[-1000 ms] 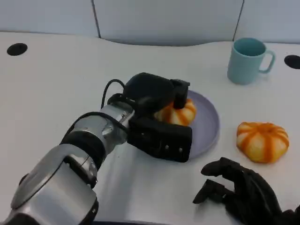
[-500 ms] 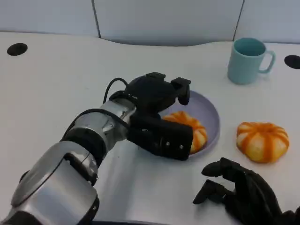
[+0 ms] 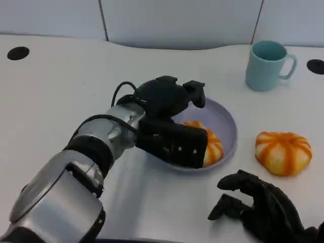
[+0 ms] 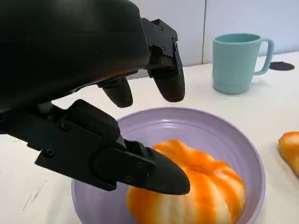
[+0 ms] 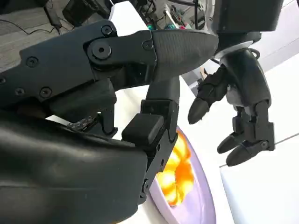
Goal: Grasp the bread from the table and place it into the plate.
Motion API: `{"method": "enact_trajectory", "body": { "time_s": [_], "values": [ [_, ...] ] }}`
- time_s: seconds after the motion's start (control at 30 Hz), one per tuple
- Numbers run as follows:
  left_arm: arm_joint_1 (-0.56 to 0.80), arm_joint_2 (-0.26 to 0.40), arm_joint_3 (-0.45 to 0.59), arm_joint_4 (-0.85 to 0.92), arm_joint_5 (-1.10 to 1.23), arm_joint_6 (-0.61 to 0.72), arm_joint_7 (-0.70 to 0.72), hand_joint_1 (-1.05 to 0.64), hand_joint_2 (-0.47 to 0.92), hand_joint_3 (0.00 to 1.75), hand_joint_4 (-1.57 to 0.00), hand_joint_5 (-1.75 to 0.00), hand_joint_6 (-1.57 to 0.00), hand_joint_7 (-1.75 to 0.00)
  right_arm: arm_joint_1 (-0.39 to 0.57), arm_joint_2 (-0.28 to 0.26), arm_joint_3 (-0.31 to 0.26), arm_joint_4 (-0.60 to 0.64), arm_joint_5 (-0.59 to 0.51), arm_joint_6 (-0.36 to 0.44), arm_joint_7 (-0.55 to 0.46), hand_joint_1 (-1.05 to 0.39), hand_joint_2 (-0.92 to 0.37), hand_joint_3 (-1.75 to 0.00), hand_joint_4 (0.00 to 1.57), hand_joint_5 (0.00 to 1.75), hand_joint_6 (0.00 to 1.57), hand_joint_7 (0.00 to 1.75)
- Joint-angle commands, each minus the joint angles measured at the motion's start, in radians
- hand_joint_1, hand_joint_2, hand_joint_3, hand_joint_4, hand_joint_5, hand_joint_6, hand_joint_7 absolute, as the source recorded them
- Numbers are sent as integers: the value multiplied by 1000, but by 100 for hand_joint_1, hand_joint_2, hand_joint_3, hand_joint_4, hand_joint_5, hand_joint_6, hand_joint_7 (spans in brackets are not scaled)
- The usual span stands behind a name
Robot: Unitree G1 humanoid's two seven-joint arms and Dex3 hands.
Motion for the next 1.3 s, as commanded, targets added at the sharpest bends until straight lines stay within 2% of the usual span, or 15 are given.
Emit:
{"method": "enact_trajectory", "body": {
  "time_s": [0.03, 0.2, 0.23, 0.33, 0.53, 0.57, 0.7, 0.87, 1.03, 1.17, 1.3],
  "values": [
    [1, 55, 59, -18, -67, -45, -20, -91, 92, 19, 0, -112, 0, -110, 9, -12, -14, 50, 0, 10, 10, -48, -92, -38, 81, 117, 85, 77],
    [35, 107, 130, -34, -149, -97, -63, -92, 92, 23, 0, -107, 0, -100, 5, -18, -14, 45, -14, 22, -13, -50, -92, -35, 84, 115, 88, 73],
    [47, 121, 155, -39, -179, -108, -85, -94, 92, 25, 0, -101, 0, -93, 3, -20, -15, 45, -15, 25, -16, -50, -92, -35, 84, 115, 88, 73],
    [71, 144, 200, -54, -230, -133, -124, -95, 92, 26, 0, -94, 0, -86, 0, -23, -14, 40, -21, 32, -27, -50, -92, -35, 83, 116, 87, 73],
    [119, 164, 297, -81, -347, -197, -205, -94, 92, 24, 0, -99, -1, -83, 16, -22, -3, -29, -35, 90, -88, -49, -92, -35, 81, 121, 86, 78],
    [148, 173, 340, -105, -405, -216, -249, -94, 92, 24, 0, -99, -1, -82, 9, -25, -5, -16, -37, 80, -83, -49, -92, -35, 81, 121, 86, 78],
    [260, 198, 461, -211, -589, -266, -399, -88, 92, 25, 0, -95, -12, -59, -8, -30, -9, 27, -43, 34, -62, -51, -92, -36, 77, 125, 82, 82],
    [407, 203, 547, -398, -767, -200, -560, -89, 92, 25, 0, -96, -18, -43, -15, -29, -10, 41, -40, 20, -52, -51, -92, -37, 76, 128, 81, 83],
    [581, 197, 597, -585, -855, -175, -592, -90, 92, 35, -8, -88, -27, -29, -29, -29, -18, 75, -25, -3, -15, -52, -92, -36, 75, 129, 80, 83],
    [686, 161, 633, -685, -955, -144, -619, -89, 92, 37, -19, -87, -37, -27, -34, -24, -21, 89, -33, -16, -23, -52, -92, -35, 76, 128, 82, 81],
    [706, 153, 643, -719, -972, -118, -631, -89, 92, 36, -20, -88, -39, -27, -36, -23, -22, 92, -36, -21, -25, -52, -92, -35, 77, 127, 83, 80]
  ]
}}
